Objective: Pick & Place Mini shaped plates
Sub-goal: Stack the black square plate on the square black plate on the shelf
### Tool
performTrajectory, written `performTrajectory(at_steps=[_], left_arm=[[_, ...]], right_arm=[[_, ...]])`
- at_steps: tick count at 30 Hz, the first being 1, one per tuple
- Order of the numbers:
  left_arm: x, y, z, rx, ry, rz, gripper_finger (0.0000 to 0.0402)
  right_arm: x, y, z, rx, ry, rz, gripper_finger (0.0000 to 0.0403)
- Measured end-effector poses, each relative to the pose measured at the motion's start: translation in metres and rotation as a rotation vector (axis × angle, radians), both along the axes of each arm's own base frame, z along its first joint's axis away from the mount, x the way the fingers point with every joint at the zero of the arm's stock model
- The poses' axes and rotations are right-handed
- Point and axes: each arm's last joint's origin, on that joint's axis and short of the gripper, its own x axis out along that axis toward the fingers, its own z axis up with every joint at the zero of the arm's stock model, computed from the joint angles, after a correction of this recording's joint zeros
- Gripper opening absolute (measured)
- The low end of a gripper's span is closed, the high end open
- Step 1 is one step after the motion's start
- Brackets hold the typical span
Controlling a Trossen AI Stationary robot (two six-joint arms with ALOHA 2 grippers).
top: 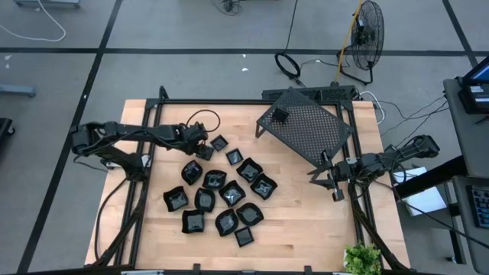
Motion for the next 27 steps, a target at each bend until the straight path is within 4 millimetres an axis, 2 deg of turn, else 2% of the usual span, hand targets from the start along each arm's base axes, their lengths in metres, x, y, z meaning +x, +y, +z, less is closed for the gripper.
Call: performTrajectory(at_steps=[13, 27], left_arm=[[0.000, -0.003, 0.000, 0.058, 0.028, 0.032, 0.0177], [0.008, -0.001, -0.018, 0.036, 0.072, 0.032, 0.0177]], right_arm=[[0.000, 0.000, 0.000, 0.000, 0.000, 0.000, 0.0114], [0.000, 0.000, 0.000, 0.000, -0.001, 0.000, 0.0114]])
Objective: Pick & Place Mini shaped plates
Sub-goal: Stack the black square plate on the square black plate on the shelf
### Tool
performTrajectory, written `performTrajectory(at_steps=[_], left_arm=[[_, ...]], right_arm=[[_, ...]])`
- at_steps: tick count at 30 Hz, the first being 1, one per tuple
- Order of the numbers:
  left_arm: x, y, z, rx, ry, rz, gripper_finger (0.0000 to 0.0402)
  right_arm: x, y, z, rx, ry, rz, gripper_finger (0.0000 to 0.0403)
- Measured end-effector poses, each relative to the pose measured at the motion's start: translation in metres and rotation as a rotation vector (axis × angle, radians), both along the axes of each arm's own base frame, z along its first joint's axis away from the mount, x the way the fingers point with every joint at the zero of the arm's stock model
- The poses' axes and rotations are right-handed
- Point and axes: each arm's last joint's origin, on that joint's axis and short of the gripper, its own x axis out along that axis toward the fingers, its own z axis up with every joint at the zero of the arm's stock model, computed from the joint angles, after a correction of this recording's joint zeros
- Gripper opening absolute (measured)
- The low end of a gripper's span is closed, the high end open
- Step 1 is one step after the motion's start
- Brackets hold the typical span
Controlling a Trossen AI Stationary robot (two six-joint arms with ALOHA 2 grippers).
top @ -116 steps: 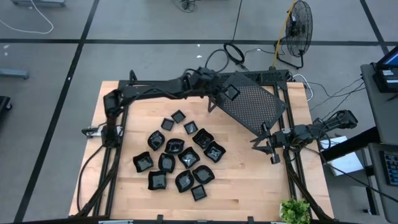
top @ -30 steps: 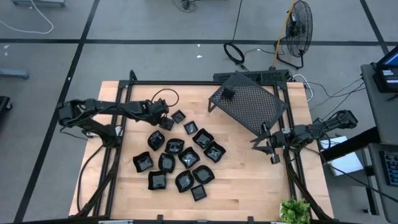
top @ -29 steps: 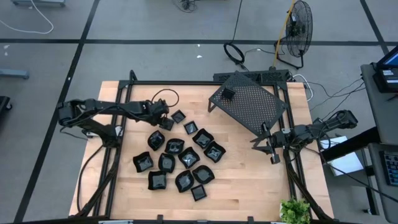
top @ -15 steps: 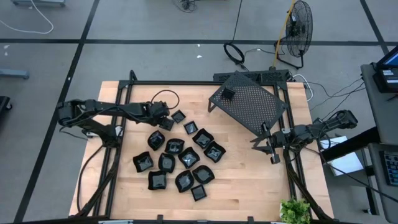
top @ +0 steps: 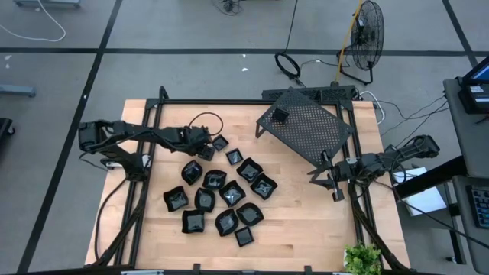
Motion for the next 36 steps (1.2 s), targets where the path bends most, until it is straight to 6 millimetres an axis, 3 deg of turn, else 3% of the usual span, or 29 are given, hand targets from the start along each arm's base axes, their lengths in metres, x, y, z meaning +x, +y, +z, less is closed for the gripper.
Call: performTrajectory(at_steps=[17, 31, 36], left_arm=[[-0.001, -0.001, 0.001, -0.013, -0.007, -0.016, 0.0173], [0.006, -0.001, 0.007, -0.066, -0.044, -0.058, 0.0027], [0.008, 0.000, 0.010, -0.067, -0.056, -0.084, 0.0008]], right_arm=[[0.000, 0.000, 0.000, 0.000, 0.001, 0.000, 0.0114], [0.000, 0.000, 0.000, 0.000, 0.001, 0.000, 0.0114], [0.000, 0.000, 0.000, 0.000, 0.001, 0.000, 0.0114]])
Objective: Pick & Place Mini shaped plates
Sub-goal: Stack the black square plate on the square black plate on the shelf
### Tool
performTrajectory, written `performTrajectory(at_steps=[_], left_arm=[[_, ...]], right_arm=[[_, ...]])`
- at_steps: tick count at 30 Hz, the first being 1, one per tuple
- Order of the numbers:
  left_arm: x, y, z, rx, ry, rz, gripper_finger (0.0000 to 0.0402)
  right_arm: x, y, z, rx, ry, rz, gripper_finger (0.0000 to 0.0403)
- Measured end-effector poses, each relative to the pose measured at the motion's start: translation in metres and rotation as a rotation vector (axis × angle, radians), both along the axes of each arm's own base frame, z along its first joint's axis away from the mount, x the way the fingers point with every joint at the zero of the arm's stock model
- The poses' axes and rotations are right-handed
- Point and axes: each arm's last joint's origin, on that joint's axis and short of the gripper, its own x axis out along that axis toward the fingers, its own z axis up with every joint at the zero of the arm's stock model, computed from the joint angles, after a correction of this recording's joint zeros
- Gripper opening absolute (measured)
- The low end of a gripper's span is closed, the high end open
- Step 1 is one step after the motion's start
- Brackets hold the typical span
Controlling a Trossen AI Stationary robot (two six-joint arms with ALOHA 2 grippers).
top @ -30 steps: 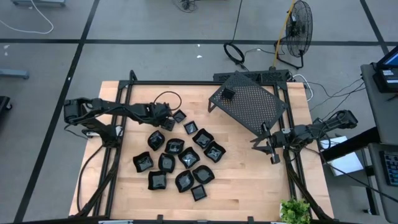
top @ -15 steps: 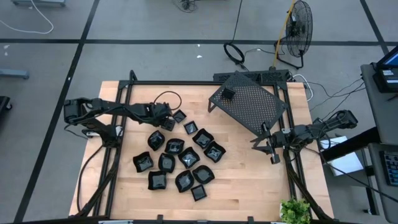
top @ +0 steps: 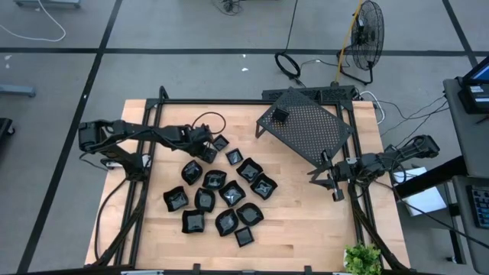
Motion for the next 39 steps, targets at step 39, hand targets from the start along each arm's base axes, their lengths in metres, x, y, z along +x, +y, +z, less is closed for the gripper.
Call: performTrajectory(at_steps=[39], left_arm=[[0.144, 0.036, 0.224, 0.421, -0.668, -0.341, 0.0015]], right_arm=[[0.000, 0.000, 0.000, 0.000, -0.001, 0.000, 0.0114]])
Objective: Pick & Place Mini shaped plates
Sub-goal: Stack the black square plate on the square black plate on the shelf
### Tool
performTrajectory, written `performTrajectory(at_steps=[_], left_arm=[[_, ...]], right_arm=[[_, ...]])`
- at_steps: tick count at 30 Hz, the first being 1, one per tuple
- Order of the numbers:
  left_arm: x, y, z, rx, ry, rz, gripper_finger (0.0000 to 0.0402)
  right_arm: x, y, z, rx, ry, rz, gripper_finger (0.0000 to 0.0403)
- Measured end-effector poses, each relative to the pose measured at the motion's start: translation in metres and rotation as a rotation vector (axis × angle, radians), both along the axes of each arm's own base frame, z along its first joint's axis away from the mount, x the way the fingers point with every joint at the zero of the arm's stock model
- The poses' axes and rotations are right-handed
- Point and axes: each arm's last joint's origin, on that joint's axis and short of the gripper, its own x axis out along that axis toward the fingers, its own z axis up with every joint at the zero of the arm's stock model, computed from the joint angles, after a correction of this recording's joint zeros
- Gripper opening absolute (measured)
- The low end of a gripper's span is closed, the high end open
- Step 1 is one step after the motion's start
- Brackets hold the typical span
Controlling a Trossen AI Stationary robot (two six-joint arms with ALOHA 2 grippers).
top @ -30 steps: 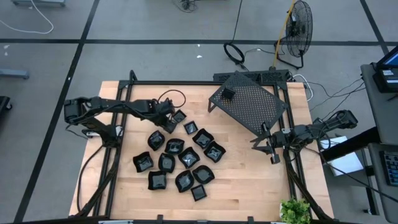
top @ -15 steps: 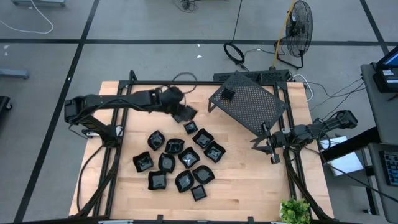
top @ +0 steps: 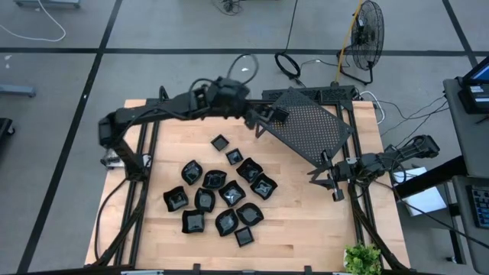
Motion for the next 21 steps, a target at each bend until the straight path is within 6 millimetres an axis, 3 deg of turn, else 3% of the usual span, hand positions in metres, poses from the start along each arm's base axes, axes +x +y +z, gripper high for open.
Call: performTrajectory(at_steps=[4, 9, 14, 21], left_arm=[[0.031, 0.015, 0.001, 0.010, -0.011, -0.054, 0.0005], [0.057, 0.033, -0.024, 0.001, 0.038, -0.036, 0.0020], [0.064, 0.047, -0.047, -0.019, 0.087, -0.015, 0.0006], [0.065, 0.050, -0.054, -0.013, 0.097, 0.027, 0.0027]], right_arm=[[0.000, 0.000, 0.000, 0.000, 0.000, 0.000, 0.0114], [0.000, 0.000, 0.000, 0.000, 0.000, 0.000, 0.0114], [0.000, 0.000, 0.000, 0.000, 0.000, 0.000, 0.0114], [0.000, 0.000, 0.000, 0.000, 0.001, 0.000, 0.0114]])
